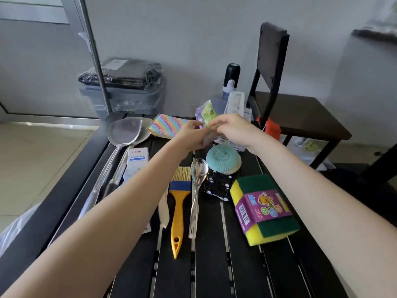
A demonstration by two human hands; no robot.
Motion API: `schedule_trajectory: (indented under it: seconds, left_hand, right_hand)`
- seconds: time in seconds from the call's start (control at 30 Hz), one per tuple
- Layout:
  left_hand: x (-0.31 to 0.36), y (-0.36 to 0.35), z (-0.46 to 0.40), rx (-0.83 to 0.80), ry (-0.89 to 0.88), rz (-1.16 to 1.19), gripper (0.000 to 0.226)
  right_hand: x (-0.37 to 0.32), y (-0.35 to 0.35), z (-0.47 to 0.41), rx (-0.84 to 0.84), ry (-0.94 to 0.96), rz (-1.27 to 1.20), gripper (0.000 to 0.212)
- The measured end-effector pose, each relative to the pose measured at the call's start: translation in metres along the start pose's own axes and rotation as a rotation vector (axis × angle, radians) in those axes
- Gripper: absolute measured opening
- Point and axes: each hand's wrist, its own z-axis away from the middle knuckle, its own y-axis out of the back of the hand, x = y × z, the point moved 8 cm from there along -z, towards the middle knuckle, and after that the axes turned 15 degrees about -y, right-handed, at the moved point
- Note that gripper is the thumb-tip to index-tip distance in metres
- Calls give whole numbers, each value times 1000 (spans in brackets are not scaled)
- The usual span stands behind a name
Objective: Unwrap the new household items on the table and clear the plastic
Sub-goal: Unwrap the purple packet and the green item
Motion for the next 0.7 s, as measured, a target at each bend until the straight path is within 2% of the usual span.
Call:
schedule_trajectory:
  seconds: [0.13,0.2,0.27,0.37,0.5,0.7]
  left_hand:
    - [29,13,31,62,-110,147,38]
    - [43,18,56,27,-159,192,38]
    - [56,22,86,-15,-200,217,38]
    - [68,29,128,-8,-253,202,23]
    - [71,40,165,30,-345,108,28]
    - [69,49,185,72,-485,-155,25]
  right_hand:
    - [-4,25,27,168,30,-233,22]
    - [-4,26,44,178,16,-307,29]
    - [-6,14,61,78,-4,-419,40]
    - [-13,-15,86,-81,14,-513,32]
    - [-22,-52,120,-299,52,-759,40]
    - [-17,-73,144,-222,126,-954,22]
